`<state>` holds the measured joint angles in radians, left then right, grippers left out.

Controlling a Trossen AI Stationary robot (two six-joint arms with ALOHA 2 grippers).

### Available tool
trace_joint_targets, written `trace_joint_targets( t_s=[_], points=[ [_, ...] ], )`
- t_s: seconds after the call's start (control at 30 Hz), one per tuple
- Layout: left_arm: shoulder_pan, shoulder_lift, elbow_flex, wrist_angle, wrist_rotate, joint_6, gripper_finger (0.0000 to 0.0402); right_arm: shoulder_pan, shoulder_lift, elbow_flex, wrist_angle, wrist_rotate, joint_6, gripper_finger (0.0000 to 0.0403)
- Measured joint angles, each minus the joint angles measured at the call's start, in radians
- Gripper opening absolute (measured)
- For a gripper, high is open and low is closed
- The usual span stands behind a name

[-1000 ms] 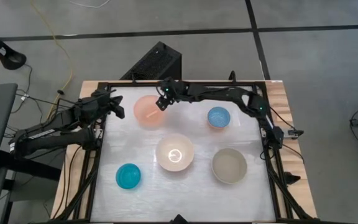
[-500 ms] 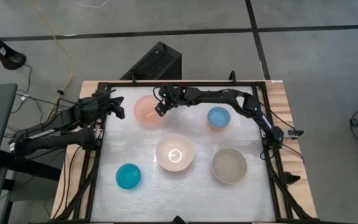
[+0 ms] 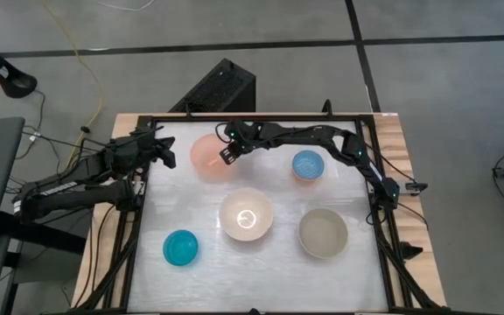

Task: Nest bowls inside each other
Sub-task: Stack the orange bowl into the pink bowl

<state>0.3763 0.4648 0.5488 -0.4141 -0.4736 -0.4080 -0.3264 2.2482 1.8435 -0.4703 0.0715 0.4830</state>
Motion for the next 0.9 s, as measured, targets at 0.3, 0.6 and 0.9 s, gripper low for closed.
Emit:
trace_joint_targets(
  t_s=[0.3,0.6,0.9],
  points=[
    [0.0,-0.001,0.0,-0.007,0.013,0.006,0.0,-0.012,-0.017,0.013,-0.004,-0.003,0.01,0.0032],
    [0.0,-0.001,0.0,-0.022,0.061,0.03,0.0,-0.087,-0.024,0.223,-0.186,-0.043,-0.046,0.0041],
    [0.0,-0.001,0.0,-0.022,0.087,0.06,0.0,-0.169,-0.035,0.516,-0.425,-0.11,-0.151,0.0039]
  ],
)
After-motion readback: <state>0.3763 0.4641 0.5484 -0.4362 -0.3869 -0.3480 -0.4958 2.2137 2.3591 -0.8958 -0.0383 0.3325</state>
